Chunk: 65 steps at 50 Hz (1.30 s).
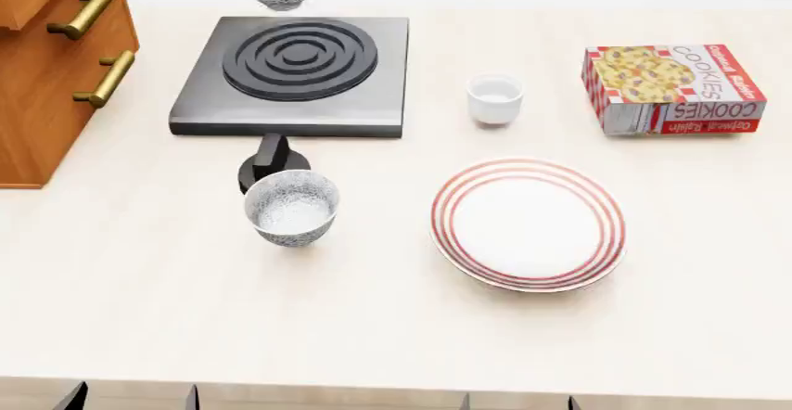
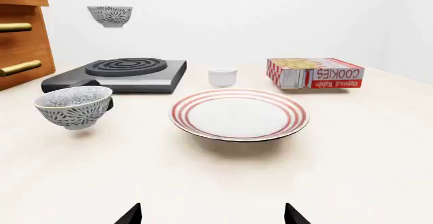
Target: Pick the akita bowl on the stove and place it on the plate.
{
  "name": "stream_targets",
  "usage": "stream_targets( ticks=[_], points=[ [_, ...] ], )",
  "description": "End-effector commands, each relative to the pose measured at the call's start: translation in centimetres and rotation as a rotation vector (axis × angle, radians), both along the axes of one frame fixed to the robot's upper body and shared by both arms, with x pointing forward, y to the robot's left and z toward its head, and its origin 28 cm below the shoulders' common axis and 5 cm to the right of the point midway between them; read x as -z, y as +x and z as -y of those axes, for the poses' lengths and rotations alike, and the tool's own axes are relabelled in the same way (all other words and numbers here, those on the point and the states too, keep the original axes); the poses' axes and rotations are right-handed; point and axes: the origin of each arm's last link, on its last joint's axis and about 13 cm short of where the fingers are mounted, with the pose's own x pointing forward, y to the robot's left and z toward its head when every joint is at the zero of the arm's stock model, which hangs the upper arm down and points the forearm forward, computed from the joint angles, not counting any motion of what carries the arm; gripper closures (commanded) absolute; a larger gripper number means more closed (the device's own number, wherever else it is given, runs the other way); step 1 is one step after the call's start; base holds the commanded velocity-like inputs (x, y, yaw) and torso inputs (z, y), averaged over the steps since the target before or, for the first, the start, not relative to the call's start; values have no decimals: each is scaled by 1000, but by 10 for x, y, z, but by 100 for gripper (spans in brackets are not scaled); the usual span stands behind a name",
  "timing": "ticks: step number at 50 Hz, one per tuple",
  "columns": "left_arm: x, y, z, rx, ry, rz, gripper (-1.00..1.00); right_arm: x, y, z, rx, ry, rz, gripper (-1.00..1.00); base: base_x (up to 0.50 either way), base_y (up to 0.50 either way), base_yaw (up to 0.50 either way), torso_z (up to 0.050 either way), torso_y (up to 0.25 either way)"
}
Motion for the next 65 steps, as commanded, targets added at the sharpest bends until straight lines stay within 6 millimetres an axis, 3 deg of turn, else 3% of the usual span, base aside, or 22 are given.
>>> stream_targets(
  ticks=[1, 26, 41, 50, 59, 65],
  points=[
    [0, 0, 0, 0, 0, -1, -100, -3, -1, -1, 2, 1, 0, -100, 0, 0, 0, 0, 0],
    [2, 0, 1, 3, 27, -3, -100, 0, 0, 0, -3, -1, -4, -100, 0, 0, 0, 0, 0],
    [0, -1, 1, 5, 25, 4, -100, -11, 3, -4, -46, -42, 17, -100, 0, 0, 0, 0, 0],
    [-1, -2, 1, 4, 25, 5, -100, -70, 29, -15, -71, -93, 142, -100, 0, 0, 0, 0, 0],
    [0, -2, 1, 2, 25, 3, -100, -143, 56, -24, -86, -141, 250, -100, 0, 0, 0, 0, 0],
    [0, -1, 1, 0, 24, 2, -100, -200, 75, -20, -21, -59, 245, -100, 0, 0, 0, 0, 0]
  ],
)
